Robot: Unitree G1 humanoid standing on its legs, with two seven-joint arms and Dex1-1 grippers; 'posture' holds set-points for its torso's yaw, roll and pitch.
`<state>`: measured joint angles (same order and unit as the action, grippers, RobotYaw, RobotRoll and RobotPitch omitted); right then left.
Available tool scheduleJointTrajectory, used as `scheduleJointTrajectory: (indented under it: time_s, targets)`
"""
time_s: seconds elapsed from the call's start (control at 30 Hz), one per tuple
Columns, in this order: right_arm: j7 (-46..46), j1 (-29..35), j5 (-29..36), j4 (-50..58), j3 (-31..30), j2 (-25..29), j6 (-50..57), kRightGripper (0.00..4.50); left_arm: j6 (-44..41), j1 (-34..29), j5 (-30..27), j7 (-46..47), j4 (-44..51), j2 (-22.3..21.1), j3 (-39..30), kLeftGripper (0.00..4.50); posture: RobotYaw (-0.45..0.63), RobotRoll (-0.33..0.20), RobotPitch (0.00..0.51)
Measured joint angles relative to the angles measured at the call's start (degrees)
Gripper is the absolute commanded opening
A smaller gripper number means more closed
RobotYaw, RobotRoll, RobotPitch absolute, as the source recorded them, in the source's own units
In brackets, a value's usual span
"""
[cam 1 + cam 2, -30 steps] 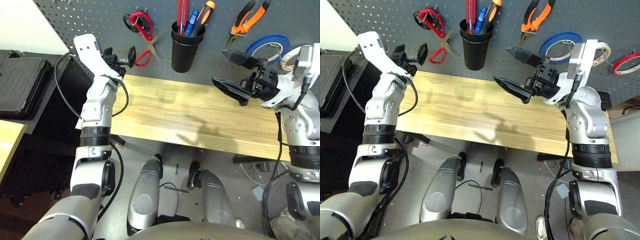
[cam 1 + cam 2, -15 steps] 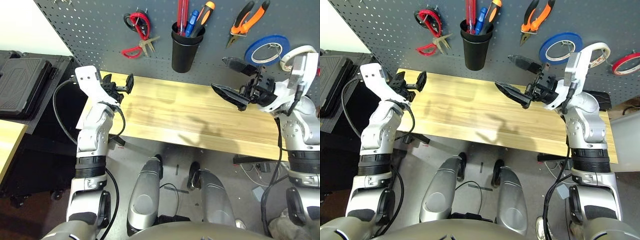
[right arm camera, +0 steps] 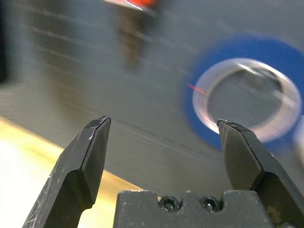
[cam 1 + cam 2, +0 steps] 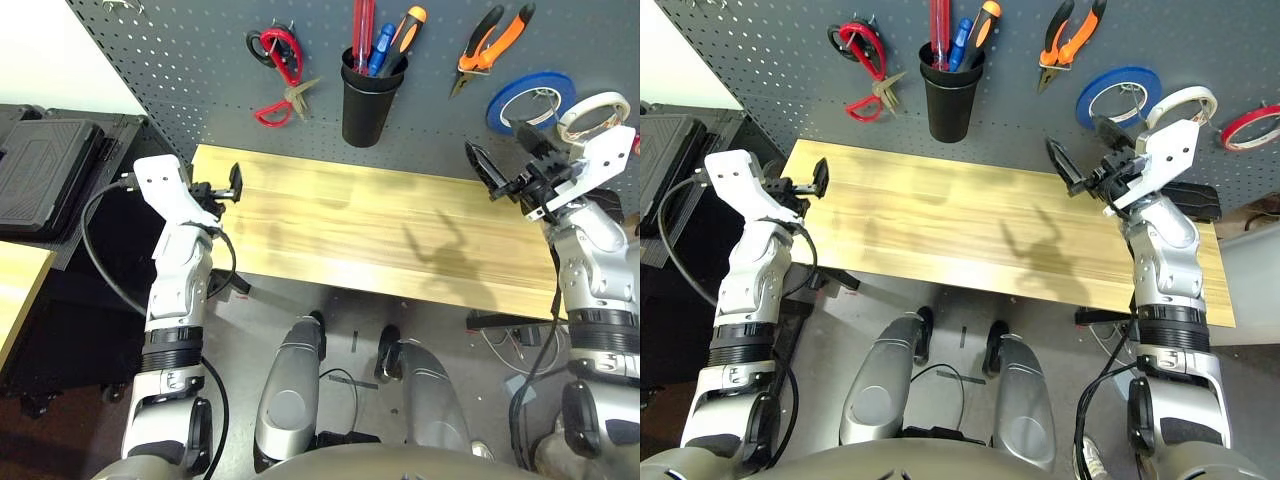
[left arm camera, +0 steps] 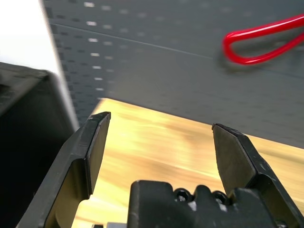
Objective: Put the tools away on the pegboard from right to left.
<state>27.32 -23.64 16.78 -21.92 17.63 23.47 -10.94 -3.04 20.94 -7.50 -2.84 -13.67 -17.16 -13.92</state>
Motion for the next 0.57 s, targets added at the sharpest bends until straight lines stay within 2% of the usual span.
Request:
scheduleJointTrajectory:
  time_s: [0.33, 0.57]
  targets:
    - [-19.8, -2.7, -7.3, -16.8, 3.9, 1.3, -10.6, 4.5, 8.1, 1.3, 0.9, 4.8, -6.0, -1.2, -4.3, 4.45, 0.22, 0.0, 0.244]
    - [-24.3, -3.7, -8.6, -21.3, 4.3, 2.1, -14.8, 4.5, 10.3, 2.4, 1.0, 6.4, -10.0, -1.8, -5.3, 4.45, 0.22, 0.0, 0.239]
